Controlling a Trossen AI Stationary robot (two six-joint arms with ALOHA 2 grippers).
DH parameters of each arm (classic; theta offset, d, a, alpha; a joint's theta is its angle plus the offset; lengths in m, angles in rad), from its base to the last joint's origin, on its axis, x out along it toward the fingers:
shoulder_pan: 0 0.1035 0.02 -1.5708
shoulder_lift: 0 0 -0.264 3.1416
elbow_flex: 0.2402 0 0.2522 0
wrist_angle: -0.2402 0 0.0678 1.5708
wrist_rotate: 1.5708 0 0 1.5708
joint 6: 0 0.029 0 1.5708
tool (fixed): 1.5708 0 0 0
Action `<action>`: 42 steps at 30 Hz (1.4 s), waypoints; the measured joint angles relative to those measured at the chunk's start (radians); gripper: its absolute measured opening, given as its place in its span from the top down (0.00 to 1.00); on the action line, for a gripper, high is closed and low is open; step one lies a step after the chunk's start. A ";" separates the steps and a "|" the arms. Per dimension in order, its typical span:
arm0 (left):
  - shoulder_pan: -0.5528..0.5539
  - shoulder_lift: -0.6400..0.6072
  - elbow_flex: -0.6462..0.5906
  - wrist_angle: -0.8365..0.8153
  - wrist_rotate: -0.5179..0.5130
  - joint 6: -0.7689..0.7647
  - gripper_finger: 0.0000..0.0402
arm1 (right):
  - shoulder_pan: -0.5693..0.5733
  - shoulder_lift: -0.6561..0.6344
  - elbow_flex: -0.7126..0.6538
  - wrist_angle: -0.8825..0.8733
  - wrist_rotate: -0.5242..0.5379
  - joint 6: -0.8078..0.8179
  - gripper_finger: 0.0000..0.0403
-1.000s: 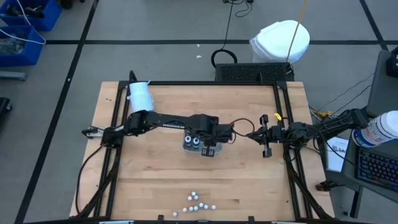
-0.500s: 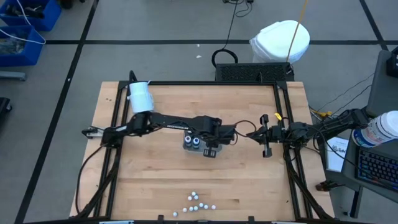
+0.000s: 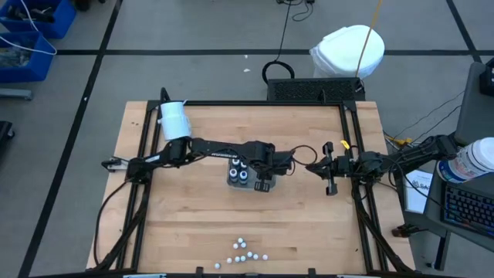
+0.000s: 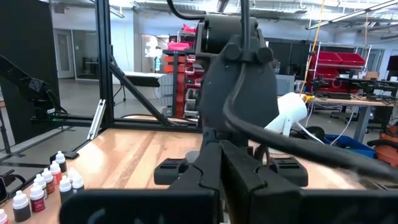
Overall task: Pick & Place food coloring
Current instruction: Put the small orange food coloring bottle into the gray bin, then put the small green food coloring bottle into the gray bin
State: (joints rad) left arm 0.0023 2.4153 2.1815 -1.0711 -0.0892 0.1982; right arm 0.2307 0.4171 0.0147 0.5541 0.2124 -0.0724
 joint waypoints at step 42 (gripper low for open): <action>-0.470 -0.512 0.000 -0.330 -0.214 -0.335 0.33 | 0.000 0.000 0.000 -0.004 -0.004 0.000 1.00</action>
State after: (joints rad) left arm -0.4672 1.9030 2.1811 -1.4013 -0.3032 -0.1368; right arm 0.2307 0.4171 0.0147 0.5500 0.2081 -0.0719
